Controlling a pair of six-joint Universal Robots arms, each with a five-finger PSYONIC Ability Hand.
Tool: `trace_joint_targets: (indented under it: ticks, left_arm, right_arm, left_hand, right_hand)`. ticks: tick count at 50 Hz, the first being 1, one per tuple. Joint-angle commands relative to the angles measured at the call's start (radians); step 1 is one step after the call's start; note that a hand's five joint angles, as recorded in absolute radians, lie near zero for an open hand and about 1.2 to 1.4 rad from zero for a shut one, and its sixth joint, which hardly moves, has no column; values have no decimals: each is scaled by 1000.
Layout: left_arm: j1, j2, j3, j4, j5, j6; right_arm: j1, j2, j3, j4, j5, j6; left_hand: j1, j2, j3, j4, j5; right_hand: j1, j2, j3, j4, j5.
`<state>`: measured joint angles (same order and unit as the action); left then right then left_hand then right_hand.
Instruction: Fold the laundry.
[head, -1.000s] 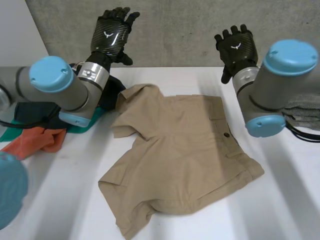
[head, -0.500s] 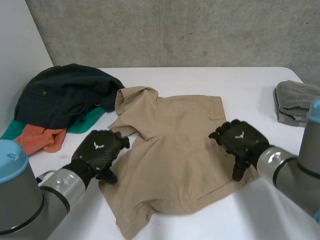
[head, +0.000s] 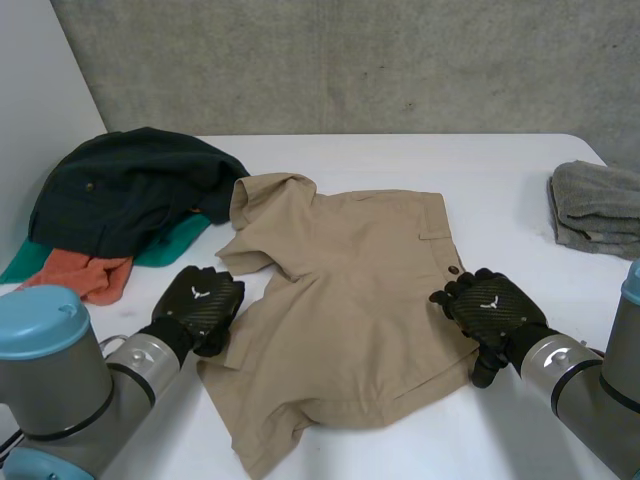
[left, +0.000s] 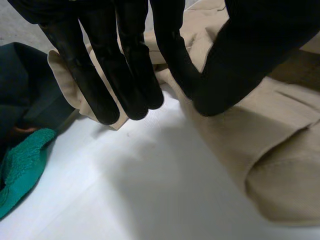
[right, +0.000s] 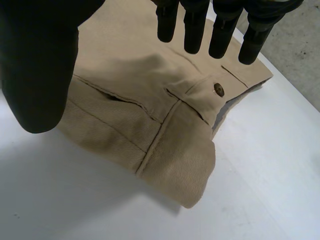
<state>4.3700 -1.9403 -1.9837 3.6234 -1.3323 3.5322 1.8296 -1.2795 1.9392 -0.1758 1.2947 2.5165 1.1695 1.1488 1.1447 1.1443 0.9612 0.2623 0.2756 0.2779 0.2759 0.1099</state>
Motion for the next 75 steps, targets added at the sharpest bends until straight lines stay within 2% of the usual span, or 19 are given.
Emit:
trace_joint_targets:
  ticks: [1,7,10,11,12,15,21,27,31,35,40,50,52,53,57,60,61,63,75]
  left_arm:
    - [16,-22,57,0,-4,-1]
    - [77,-43,95,-11,-5,-4]
    - [71,-26,77,-12,-1,-4]
    - [68,-7,60,-17,1,-13]
    - [66,15,51,-23,4,-19]
    - [34,110,2,-66,19,-50]
    - [-49,222,-52,-161,15,-145]
    - [-122,290,-52,-350,12,-272]
    - [-132,316,-43,-452,12,-334]
    - [-138,317,-43,-496,10,-386]
    - [-159,304,-44,-494,4,-426]
    - [-182,225,-41,-399,-131,-426]
    - [-194,216,-41,-390,-145,-424]
    - [-204,204,-40,-381,-151,-423]
    - [-228,195,-40,-373,-150,-423]
    - [-254,207,-40,-373,-148,-423]
    - [-260,210,-40,-373,-148,-423]
    - [-282,216,-33,-373,-150,-417]
    - [-285,282,49,-385,-159,-414]
  right_arm:
    - [-3,-4,1,1,-2,1]
    - [-7,-29,-6,24,-3,-2]
    - [-30,-50,-12,55,-12,-13]
    - [-41,-57,-16,62,-20,-21]
    - [-53,-64,-17,70,-29,-30]
    - [-108,-81,-17,93,-80,-83]
    - [-165,-75,-11,131,-161,-174]
    - [-173,-44,-8,121,-192,-189]
    - [-188,-12,-11,114,-216,-191]
    - [-188,-4,-9,95,-242,-193]
    - [-187,-6,-5,64,-250,-189]
    - [-191,-11,12,65,-252,-186]
    - [-193,-12,14,68,-250,-188]
    - [-193,-12,14,70,-249,-188]
    - [-193,-24,15,87,-238,-191]
    - [-193,-49,9,125,-232,-191]
    - [-194,-58,6,139,-232,-189]
    - [-210,-93,3,177,-242,-188]
    - [-259,-143,20,223,-256,-189]
  left_hand:
    - [227,247,252,252,260]
    - [227,247,252,252,260]
    - [227,247,252,252,260]
    - [-90,-69,-65,-64,-56]
    - [-261,-241,-237,-236,-228]
    - [-506,-486,-481,-481,-473]
    - [-522,-501,-497,-496,-488]
    - [-519,-498,-494,-493,-485]
    - [-519,-498,-494,-493,-485]
    - [-510,-489,-485,-485,-476]
    - [-498,-477,-473,-473,-464]
    - [-422,-401,-397,-397,-388]
    - [-323,-302,-298,-297,-289]
    - [-142,-121,-117,-116,-108]
    - [221,241,245,246,254]
    - [227,247,252,252,260]
    - [227,247,252,252,260]
    - [227,247,252,252,260]
    - [227,247,252,252,260]
  right_hand:
    - [87,74,71,73,65]
    - [81,68,65,67,59]
    - [78,65,62,64,56]
    - [78,65,63,65,56]
    - [81,68,65,67,59]
    - [107,94,92,94,85]
    - [207,194,191,193,185]
    - [266,253,250,252,244]
    - [480,466,464,466,458]
    - [1132,1119,1117,1119,1110]
    - [1134,1121,1118,1120,1112]
    - [1134,1121,1118,1120,1112]
    - [1134,1121,1118,1120,1112]
    - [1134,1121,1118,1120,1112]
    - [1134,1121,1118,1120,1112]
    - [1134,1121,1118,1120,1112]
    - [1004,991,989,991,982]
    - [340,327,325,327,318]
    - [254,241,239,241,232]
